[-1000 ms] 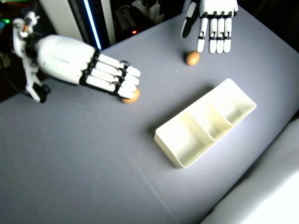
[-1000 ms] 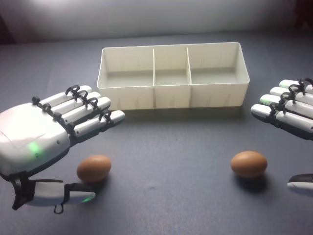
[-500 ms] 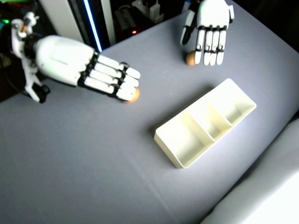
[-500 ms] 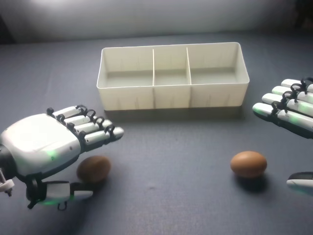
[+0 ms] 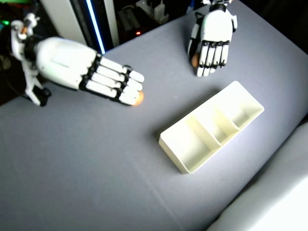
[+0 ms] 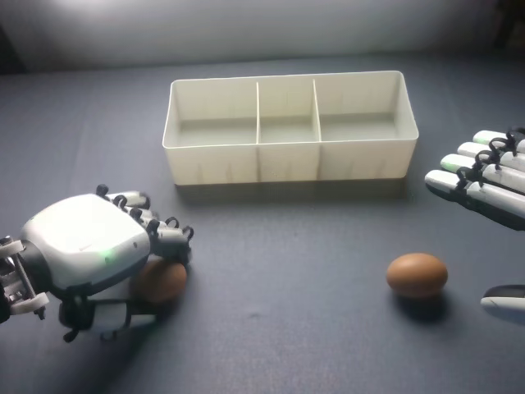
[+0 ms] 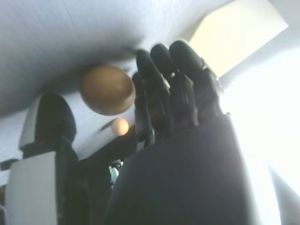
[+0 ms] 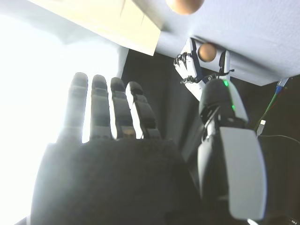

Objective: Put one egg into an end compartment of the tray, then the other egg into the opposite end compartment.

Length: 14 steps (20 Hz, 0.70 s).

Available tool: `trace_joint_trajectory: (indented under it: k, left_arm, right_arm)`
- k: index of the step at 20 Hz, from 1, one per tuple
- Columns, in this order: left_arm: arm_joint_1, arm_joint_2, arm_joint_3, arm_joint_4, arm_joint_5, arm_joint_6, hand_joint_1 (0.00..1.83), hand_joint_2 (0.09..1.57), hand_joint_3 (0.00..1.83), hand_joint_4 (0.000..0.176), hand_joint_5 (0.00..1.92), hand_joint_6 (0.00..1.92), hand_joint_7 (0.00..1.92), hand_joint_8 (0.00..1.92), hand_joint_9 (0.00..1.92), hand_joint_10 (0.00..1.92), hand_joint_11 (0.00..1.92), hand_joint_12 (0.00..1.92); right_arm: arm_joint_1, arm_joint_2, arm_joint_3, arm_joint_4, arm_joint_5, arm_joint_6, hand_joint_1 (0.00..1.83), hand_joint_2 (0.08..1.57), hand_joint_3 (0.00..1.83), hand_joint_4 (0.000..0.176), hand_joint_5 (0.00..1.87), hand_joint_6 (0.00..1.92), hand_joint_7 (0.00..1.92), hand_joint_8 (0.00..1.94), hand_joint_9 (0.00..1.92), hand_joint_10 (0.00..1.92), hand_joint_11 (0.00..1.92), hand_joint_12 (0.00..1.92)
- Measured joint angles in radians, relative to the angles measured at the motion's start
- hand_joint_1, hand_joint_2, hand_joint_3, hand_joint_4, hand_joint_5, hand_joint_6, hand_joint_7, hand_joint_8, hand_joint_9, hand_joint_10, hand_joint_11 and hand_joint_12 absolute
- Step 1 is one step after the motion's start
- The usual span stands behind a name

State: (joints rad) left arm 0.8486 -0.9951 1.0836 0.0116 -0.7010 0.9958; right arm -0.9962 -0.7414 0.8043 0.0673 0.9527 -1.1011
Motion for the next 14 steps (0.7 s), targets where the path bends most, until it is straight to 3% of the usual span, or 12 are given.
trace_joint_trajectory:
  k: [3,6,8,11,13,14]
  left_arm:
    - [0.003,0.036,-0.040,0.018,-0.026,-0.006,1.09,1.23,0.01,0.000,0.76,1.34,1.07,1.89,1.26,1.92,1.40,1.92]
    - [0.000,0.071,-0.052,0.033,-0.102,-0.006,1.12,1.19,0.00,0.000,0.85,1.20,1.10,1.92,1.35,1.92,1.48,1.92]
    - [-0.040,0.088,-0.050,0.030,-0.122,-0.001,1.11,1.20,0.00,0.000,0.83,1.24,1.07,1.91,1.33,1.92,1.46,1.92]
    - [-0.141,0.077,-0.015,0.040,-0.113,0.029,1.12,1.18,0.00,0.000,0.86,1.19,1.12,1.92,1.36,1.92,1.47,1.92]
    - [-0.219,0.043,0.033,0.023,-0.074,0.050,1.12,1.18,0.00,0.000,0.85,1.21,1.06,1.63,1.21,1.82,1.28,1.92]
    - [-0.360,-0.040,0.146,0.006,0.072,0.055,1.13,1.19,0.00,0.000,0.84,1.21,1.00,1.81,1.22,1.92,1.35,1.92]
  right_arm:
    - [0.000,0.000,0.003,0.006,0.001,0.005,0.33,1.25,0.02,0.000,0.00,0.00,0.00,0.00,0.00,0.00,0.00,0.00]
    - [0.000,0.000,0.002,-0.001,0.008,0.013,0.30,1.26,0.02,0.000,0.00,0.00,0.00,0.00,0.00,0.00,0.00,0.00]
    - [-0.004,0.000,0.002,0.004,0.018,0.029,0.29,1.26,0.02,0.000,0.00,0.00,0.00,0.00,0.00,0.00,0.00,0.00]
    - [-0.011,0.000,0.002,0.001,0.039,0.034,0.32,1.26,0.01,0.000,0.00,0.00,0.00,0.00,0.00,0.00,0.00,0.00]
    - [-0.011,0.000,0.002,0.002,0.043,0.035,0.31,1.26,0.01,0.000,0.00,0.00,0.00,0.00,0.00,0.00,0.00,0.00]
    - [-0.015,0.000,0.006,0.004,0.045,0.035,0.33,1.26,0.01,0.000,0.00,0.00,0.00,0.00,0.00,0.00,0.00,0.00]
